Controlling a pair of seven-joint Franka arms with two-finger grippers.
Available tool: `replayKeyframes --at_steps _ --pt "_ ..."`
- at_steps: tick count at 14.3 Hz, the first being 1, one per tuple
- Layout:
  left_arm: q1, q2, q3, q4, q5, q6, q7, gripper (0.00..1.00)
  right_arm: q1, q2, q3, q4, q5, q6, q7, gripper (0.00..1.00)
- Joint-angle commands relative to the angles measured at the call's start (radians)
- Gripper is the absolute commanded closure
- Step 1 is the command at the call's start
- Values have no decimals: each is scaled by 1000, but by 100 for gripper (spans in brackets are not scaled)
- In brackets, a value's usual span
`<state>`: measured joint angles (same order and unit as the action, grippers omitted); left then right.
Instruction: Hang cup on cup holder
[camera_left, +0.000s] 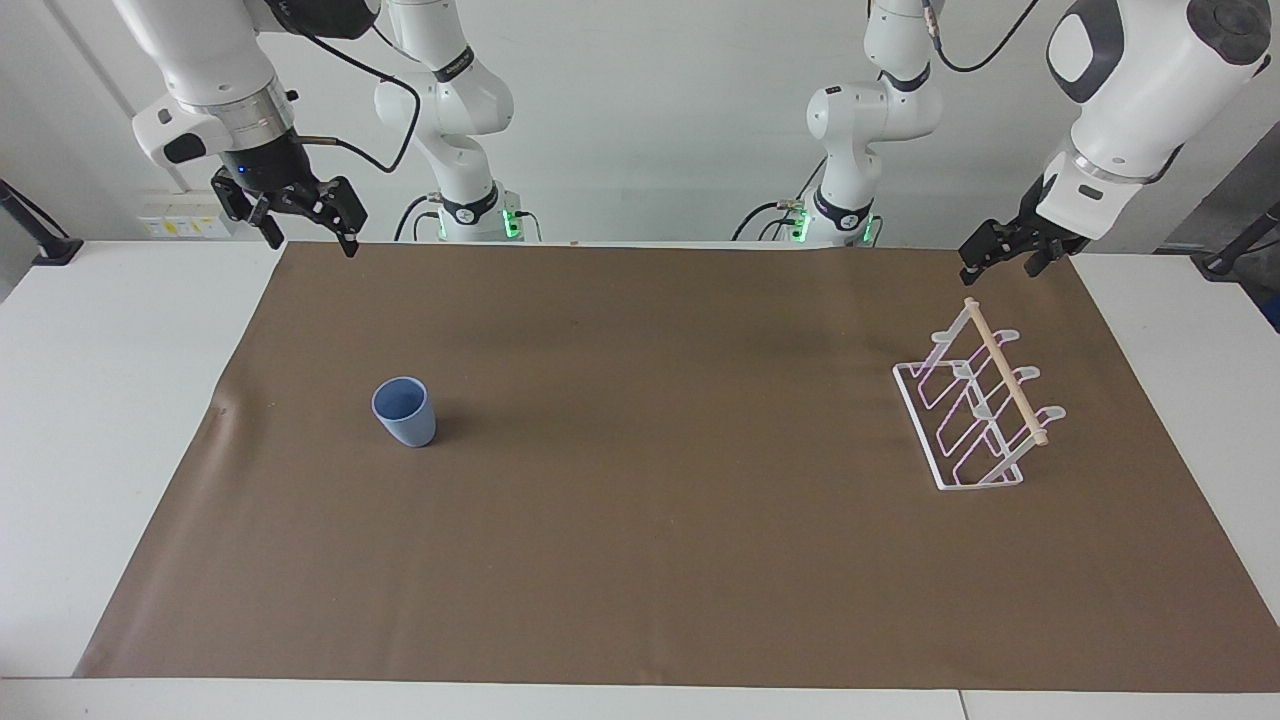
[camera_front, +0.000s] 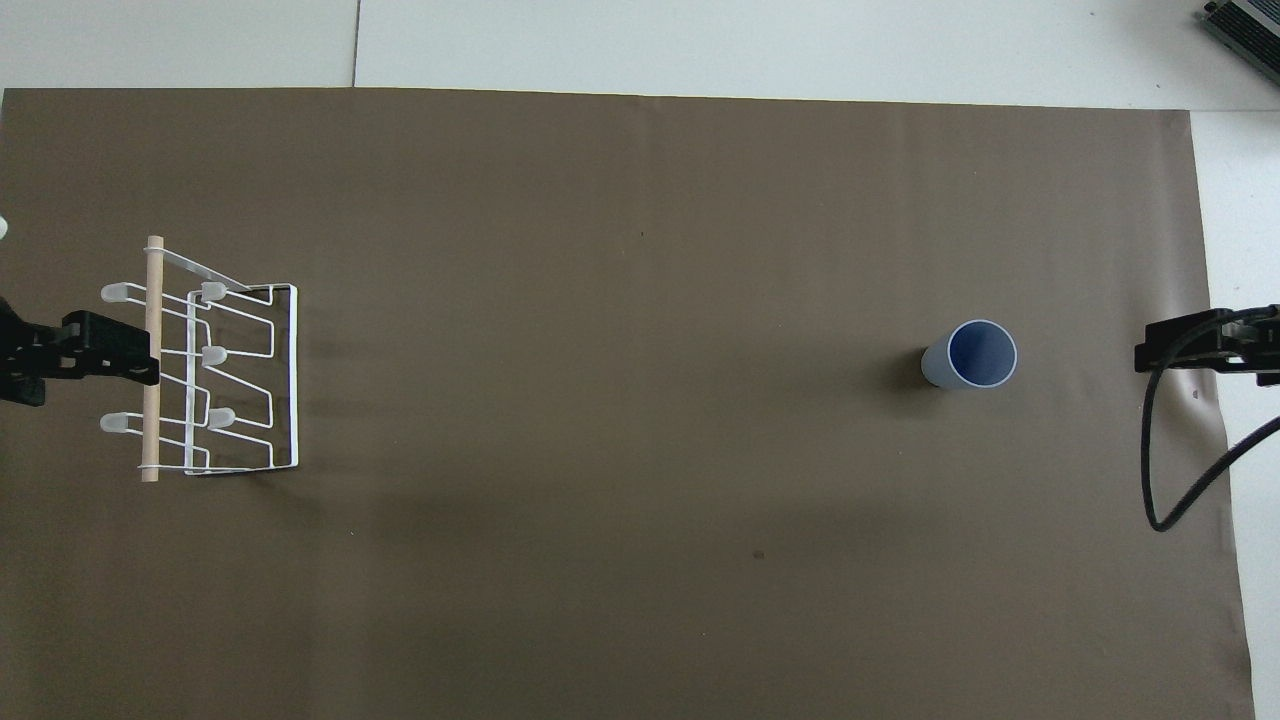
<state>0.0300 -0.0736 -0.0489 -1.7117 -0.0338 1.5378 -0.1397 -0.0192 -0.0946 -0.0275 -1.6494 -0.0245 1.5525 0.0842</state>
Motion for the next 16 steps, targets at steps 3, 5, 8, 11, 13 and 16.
replayKeyframes --at_steps 3,5,8,11,13,16 --pt "-2 -12 4 -9 2 18 -3 0 -11 -14 6 -17 20 18 -17 0" --pt "2 -12 11 -3 2 39 -3 0 -10 -16 6 -35 53 50 -14 0" --pt "1 -12 11 -5 2 39 3 0 -11 -25 6 -44 57 52 -20 0" --pt "2 -14 11 -5 2 35 5 0 -13 -25 6 -44 51 44 -18 0" --pt "2 -12 11 -5 2 33 5 0 -18 -25 6 -44 51 44 -8 0" --pt "2 -14 11 -5 2 33 5 0 -15 -39 4 -70 44 55 -17 0"
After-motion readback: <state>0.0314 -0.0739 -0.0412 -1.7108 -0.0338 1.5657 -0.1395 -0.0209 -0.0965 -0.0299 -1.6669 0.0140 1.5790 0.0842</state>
